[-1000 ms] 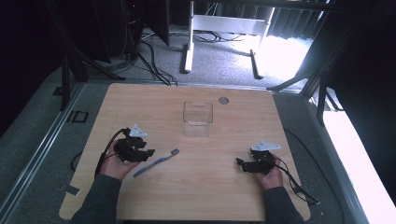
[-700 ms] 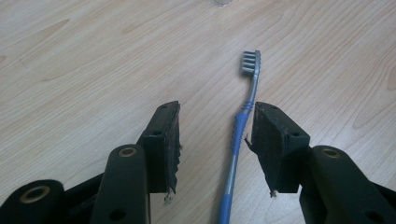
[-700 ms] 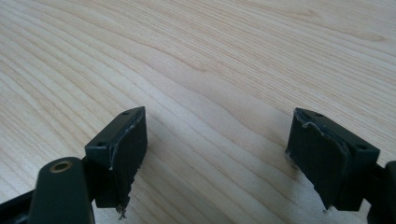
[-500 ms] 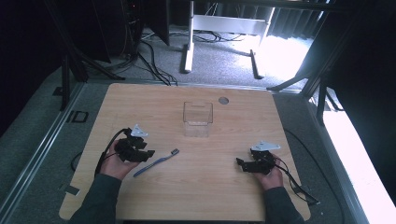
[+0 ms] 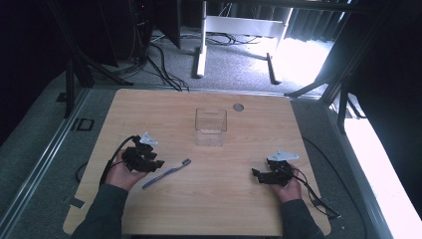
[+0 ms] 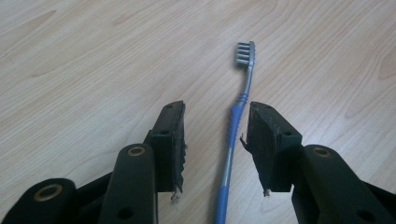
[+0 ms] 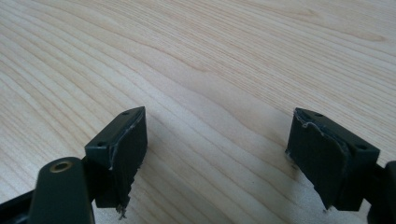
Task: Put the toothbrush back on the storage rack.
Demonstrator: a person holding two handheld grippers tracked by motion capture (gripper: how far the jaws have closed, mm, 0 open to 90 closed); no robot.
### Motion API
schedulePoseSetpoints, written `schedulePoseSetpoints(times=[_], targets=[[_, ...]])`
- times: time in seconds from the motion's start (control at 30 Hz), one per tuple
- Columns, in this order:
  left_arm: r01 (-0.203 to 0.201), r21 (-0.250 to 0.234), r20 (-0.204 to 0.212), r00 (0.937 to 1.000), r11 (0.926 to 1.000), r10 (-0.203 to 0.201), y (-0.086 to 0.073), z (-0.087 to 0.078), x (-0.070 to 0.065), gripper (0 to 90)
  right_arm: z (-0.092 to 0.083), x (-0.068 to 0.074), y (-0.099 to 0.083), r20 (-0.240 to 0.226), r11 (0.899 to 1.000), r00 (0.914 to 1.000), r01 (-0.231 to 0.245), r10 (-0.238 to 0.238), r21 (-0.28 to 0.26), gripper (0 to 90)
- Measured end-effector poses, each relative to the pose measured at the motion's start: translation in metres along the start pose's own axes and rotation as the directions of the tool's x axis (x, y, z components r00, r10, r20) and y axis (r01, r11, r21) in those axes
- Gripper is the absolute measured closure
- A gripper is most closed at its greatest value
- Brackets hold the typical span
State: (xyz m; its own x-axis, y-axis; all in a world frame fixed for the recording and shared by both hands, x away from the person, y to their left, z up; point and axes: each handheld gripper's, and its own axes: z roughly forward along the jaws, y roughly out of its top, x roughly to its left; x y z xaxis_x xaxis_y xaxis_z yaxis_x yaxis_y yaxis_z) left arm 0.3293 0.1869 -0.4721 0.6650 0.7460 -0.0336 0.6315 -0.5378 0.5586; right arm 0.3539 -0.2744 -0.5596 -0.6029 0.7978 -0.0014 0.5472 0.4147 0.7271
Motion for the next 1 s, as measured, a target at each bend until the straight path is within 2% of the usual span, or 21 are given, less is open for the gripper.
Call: schedulePoseSetpoints(times=[0.5,0.67,1.0], targets=[[-0.043,0.066,0.028,0.9987,0.9969,0.042,0.006,0.006,-0.004,63.4,0.000,0.000,0.000,0.000,1.000,1.0000,0.001,-0.001,0.000,19.6],[-0.046,0.078,0.035,0.9985,0.9959,0.043,0.008,0.008,-0.006,65.4,0.000,0.000,0.000,0.000,1.000,1.0000,0.002,-0.002,0.000,19.6],[-0.070,0.124,0.036,0.9972,0.9898,0.066,0.013,0.012,-0.010,65.2,0.000,0.000,0.000,0.000,1.000,1.0000,0.002,-0.002,0.000,19.6]])
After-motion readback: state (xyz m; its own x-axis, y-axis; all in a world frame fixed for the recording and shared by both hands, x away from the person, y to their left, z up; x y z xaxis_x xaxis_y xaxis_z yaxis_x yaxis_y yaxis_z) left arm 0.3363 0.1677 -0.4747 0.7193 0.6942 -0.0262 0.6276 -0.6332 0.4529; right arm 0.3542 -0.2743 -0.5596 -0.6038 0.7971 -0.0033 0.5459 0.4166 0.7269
